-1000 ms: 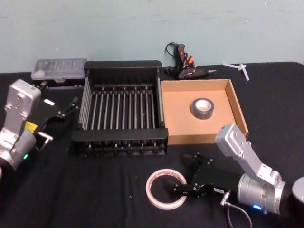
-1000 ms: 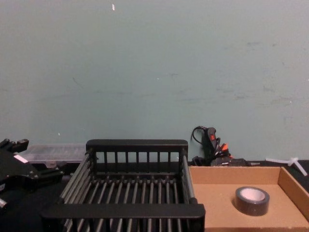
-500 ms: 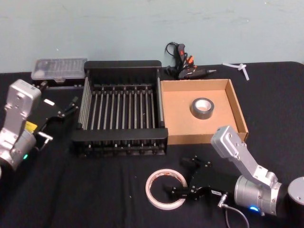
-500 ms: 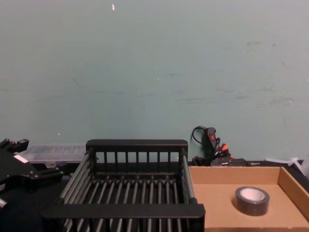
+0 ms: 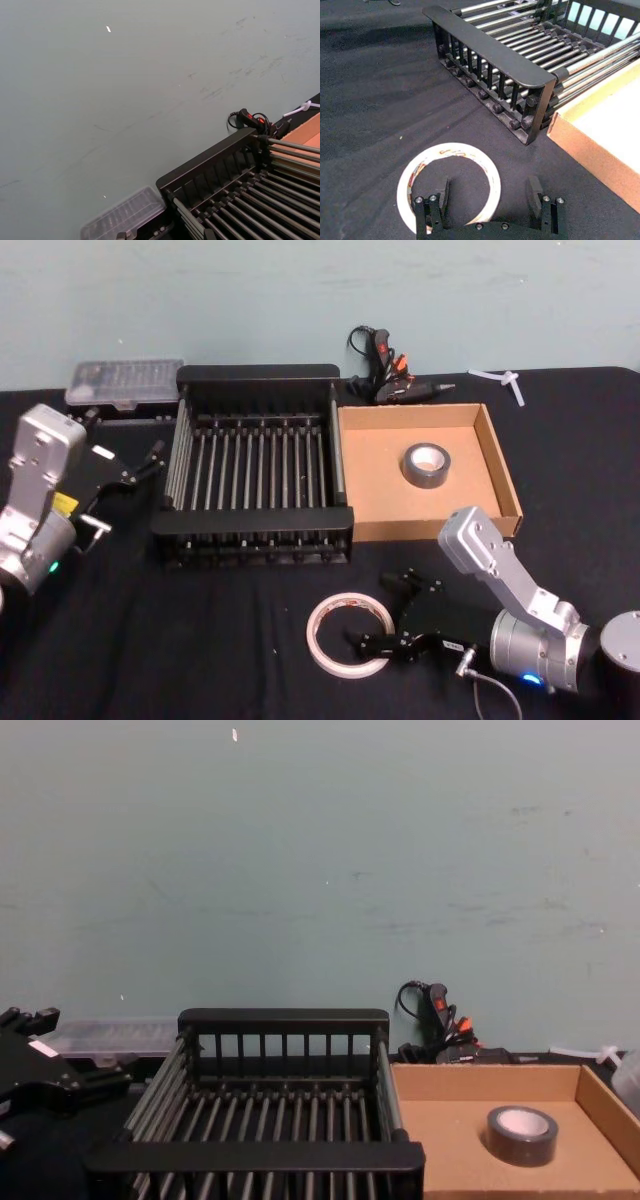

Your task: Pick up the white tape and place it into the black box , Pick up the silver tape and place it into the brown box.

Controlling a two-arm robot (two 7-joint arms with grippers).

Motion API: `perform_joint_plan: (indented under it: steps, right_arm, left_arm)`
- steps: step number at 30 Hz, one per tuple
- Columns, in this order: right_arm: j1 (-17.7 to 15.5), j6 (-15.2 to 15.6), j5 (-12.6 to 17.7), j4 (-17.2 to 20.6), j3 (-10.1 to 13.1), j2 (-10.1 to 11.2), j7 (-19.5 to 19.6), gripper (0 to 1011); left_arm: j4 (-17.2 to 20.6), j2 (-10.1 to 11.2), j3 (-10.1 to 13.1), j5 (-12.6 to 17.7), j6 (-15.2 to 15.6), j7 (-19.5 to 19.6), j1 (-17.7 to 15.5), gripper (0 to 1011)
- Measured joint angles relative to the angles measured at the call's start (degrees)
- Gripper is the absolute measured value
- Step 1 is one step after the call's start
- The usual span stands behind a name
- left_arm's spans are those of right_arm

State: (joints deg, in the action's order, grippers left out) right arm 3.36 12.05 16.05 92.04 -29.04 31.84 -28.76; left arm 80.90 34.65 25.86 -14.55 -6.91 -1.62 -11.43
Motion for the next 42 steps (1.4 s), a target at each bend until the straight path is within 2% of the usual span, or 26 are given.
perform_joint_plan:
  steps: [21,42]
  right_arm:
    - [0.1,-1.4,-1.4,-0.6,0.1,-0.8,0.3,1002]
    - [0.0,-1.3,-2.4,-0.9,0.2,-1.2,0.4,1002]
  left_arm:
    - [0.0,0.0,0.0,0.0,0.0,0.0,0.0,1001]
    - [0.0,0.0,0.0,0.0,0.0,0.0,0.0,1001]
